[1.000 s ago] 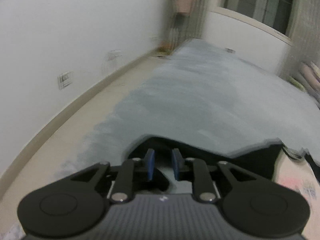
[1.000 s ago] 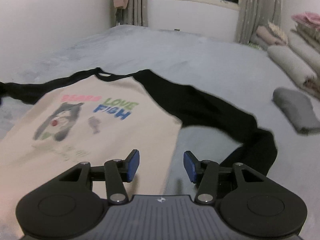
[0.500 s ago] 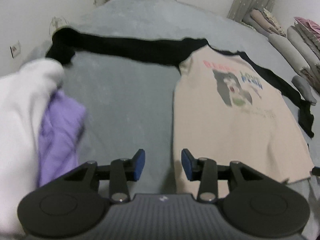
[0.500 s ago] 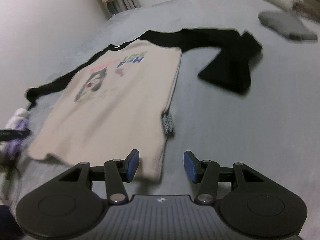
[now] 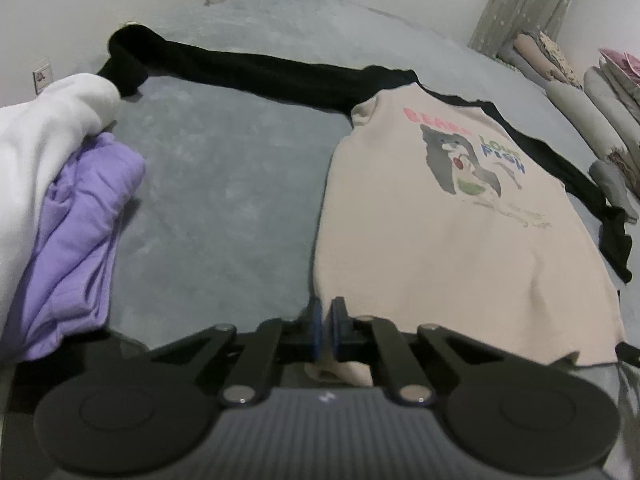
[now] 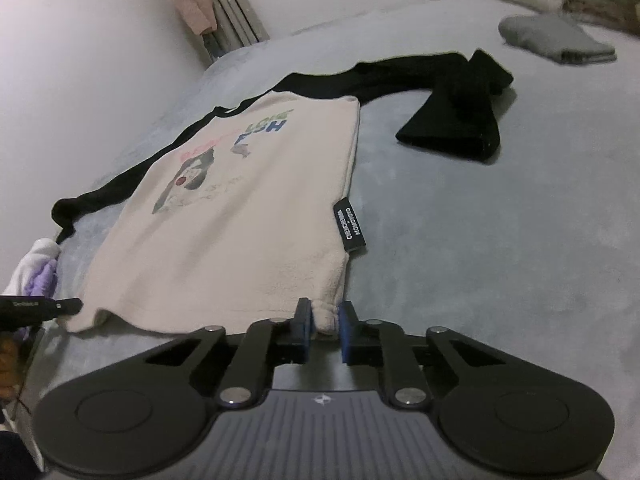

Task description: Fold clothes

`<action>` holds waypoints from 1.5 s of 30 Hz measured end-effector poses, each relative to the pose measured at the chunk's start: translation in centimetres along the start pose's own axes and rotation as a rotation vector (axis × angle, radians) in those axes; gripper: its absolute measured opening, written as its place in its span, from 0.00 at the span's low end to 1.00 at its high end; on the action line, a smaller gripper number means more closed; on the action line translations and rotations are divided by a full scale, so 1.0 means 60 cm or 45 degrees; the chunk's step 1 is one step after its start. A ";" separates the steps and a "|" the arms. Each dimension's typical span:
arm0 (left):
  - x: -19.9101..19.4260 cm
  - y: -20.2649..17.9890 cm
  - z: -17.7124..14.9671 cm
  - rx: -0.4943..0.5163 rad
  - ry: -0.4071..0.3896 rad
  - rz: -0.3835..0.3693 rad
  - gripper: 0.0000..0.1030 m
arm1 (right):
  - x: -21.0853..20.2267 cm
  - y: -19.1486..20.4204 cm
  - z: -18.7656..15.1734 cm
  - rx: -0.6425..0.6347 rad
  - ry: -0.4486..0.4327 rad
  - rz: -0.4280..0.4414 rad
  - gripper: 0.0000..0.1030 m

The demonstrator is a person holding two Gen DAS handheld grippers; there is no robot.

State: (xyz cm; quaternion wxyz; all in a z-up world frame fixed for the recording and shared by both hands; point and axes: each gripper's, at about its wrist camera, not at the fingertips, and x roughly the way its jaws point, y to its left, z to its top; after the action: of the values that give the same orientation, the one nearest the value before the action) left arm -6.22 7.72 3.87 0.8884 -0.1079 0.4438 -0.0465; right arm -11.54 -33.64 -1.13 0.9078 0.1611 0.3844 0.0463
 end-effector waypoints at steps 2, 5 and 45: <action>-0.017 0.006 0.009 -0.042 -0.034 -0.033 0.03 | -0.023 0.005 0.002 -0.039 -0.046 -0.020 0.09; -0.048 0.009 0.018 -0.060 -0.077 -0.079 0.03 | -0.075 0.005 0.016 -0.064 -0.131 -0.004 0.09; 0.150 -0.165 0.077 0.276 -0.179 0.250 0.70 | 0.130 -0.047 0.131 -0.661 -0.175 -0.573 0.41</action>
State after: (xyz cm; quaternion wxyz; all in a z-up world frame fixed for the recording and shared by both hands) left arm 2.98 -2.84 1.87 0.9240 0.0295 0.3812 0.0005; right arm -0.60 -36.73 -2.25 0.9297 -0.1610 0.3238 -0.0697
